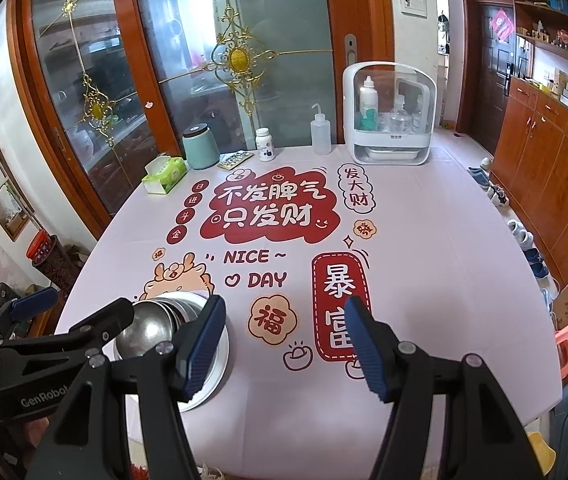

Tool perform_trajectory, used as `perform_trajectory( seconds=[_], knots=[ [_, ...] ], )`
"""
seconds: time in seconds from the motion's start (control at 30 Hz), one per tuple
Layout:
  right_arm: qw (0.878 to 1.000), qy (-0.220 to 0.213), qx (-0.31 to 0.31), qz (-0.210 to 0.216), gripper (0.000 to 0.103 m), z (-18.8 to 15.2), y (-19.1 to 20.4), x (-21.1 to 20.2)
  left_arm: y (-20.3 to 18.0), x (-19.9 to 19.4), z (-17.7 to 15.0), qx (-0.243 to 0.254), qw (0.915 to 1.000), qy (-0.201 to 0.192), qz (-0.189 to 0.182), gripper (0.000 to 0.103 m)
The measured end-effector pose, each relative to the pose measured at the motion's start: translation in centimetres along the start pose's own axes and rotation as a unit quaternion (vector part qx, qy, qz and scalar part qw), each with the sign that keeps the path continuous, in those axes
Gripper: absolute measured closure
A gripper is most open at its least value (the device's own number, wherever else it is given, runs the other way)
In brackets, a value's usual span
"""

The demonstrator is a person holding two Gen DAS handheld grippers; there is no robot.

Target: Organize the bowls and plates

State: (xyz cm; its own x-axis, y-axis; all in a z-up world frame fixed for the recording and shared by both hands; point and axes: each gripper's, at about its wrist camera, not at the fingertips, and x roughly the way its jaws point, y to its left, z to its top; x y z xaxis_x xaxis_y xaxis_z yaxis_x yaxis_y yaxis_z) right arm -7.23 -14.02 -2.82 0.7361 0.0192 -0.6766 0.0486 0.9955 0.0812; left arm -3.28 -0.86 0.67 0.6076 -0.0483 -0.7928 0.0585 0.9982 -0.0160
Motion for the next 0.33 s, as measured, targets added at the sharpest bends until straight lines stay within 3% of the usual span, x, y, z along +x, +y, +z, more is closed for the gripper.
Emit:
perform_trajectory(
  seconds=[0.33],
  knots=[
    [1.0, 0.001, 0.0, 0.0, 0.041, 0.1, -0.06, 0.1, -0.09, 0.23, 0.12, 0.002, 1.0, 0.001, -0.001, 0.001]
  ],
)
